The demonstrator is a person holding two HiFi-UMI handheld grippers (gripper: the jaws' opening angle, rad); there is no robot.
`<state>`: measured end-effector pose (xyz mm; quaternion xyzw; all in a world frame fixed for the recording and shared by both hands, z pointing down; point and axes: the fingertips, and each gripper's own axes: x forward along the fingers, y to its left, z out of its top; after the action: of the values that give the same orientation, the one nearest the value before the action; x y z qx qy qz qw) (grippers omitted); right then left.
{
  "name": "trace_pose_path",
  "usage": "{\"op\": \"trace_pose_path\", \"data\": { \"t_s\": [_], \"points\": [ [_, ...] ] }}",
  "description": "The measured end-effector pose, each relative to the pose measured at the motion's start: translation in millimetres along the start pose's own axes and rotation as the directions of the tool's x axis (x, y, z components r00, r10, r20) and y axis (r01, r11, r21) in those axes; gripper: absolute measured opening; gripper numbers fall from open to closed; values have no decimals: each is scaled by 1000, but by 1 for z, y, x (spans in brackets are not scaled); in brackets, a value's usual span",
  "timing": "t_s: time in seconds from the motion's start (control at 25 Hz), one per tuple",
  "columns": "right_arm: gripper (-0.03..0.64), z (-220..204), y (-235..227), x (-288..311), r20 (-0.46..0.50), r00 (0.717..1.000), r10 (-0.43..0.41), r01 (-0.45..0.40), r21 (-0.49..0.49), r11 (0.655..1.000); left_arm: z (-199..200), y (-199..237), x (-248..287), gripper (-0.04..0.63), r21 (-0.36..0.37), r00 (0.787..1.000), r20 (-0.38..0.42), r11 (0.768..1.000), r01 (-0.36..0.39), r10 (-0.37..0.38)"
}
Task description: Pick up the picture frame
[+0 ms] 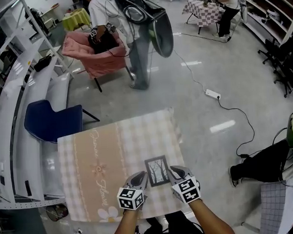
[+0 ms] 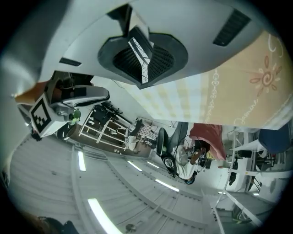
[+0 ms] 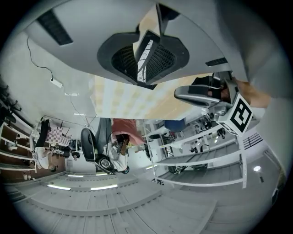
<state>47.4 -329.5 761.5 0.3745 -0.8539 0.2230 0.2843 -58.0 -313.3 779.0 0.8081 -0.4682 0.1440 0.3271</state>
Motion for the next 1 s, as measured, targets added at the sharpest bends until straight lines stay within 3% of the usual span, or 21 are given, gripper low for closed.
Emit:
{"op": "trace_pose_path", "data": {
  "t_s": [0.24, 0.72, 1.0],
  "points": [
    [31, -26, -12, 34, -83, 996, 20, -17, 28, 999, -24, 15, 27, 84, -54, 998, -70, 998, -12, 8],
    [84, -66, -20, 71, -187, 978, 93, -70, 126, 990, -60, 30, 54, 117, -110, 978, -203, 991, -80, 57],
    [84, -68, -19, 78, -183, 980, 74, -41, 178, 983, -61, 29, 61, 118, -84, 969, -223, 989, -124, 103]
  ]
}}
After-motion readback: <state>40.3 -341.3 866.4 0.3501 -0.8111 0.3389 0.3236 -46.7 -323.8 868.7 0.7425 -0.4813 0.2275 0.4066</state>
